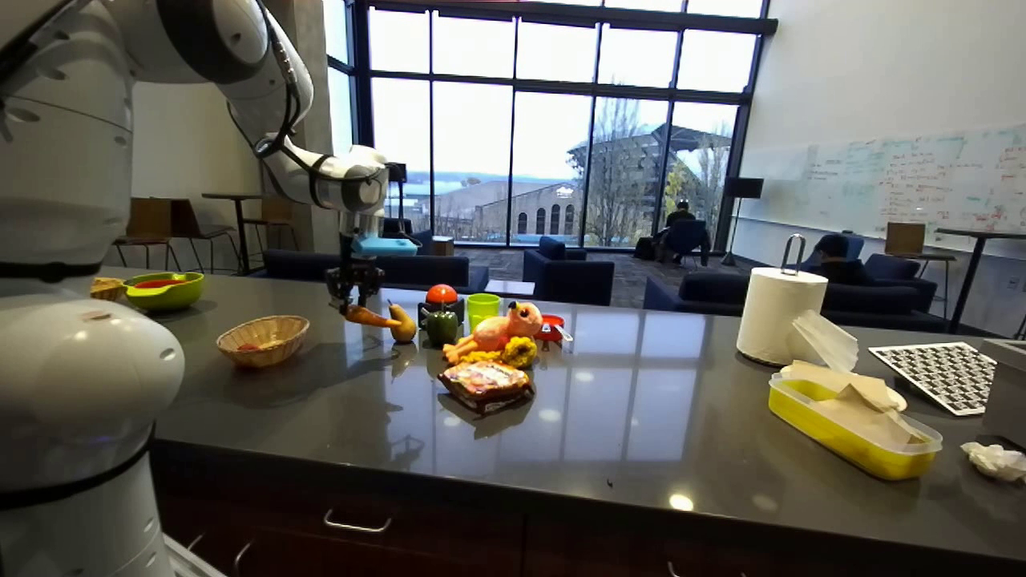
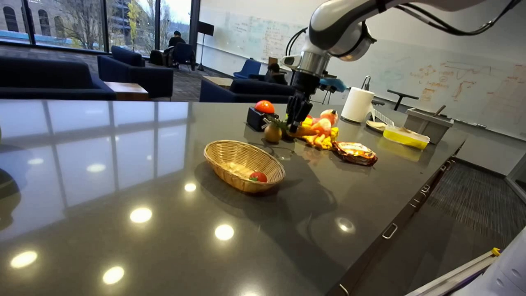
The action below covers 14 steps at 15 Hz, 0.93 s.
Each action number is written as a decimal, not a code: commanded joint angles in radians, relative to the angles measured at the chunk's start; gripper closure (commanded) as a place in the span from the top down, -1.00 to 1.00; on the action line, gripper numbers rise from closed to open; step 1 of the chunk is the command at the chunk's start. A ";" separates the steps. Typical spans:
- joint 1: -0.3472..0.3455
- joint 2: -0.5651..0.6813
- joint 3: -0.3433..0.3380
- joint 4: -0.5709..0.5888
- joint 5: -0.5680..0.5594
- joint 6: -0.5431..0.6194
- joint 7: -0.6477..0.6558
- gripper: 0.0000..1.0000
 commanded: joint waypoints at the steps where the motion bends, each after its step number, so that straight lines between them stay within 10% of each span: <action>1: -0.013 -0.008 -0.015 -0.008 -0.050 -0.046 -0.120 -0.65; 14: -0.020 0.109 -0.050 0.077 -0.140 -0.030 -0.290 -0.65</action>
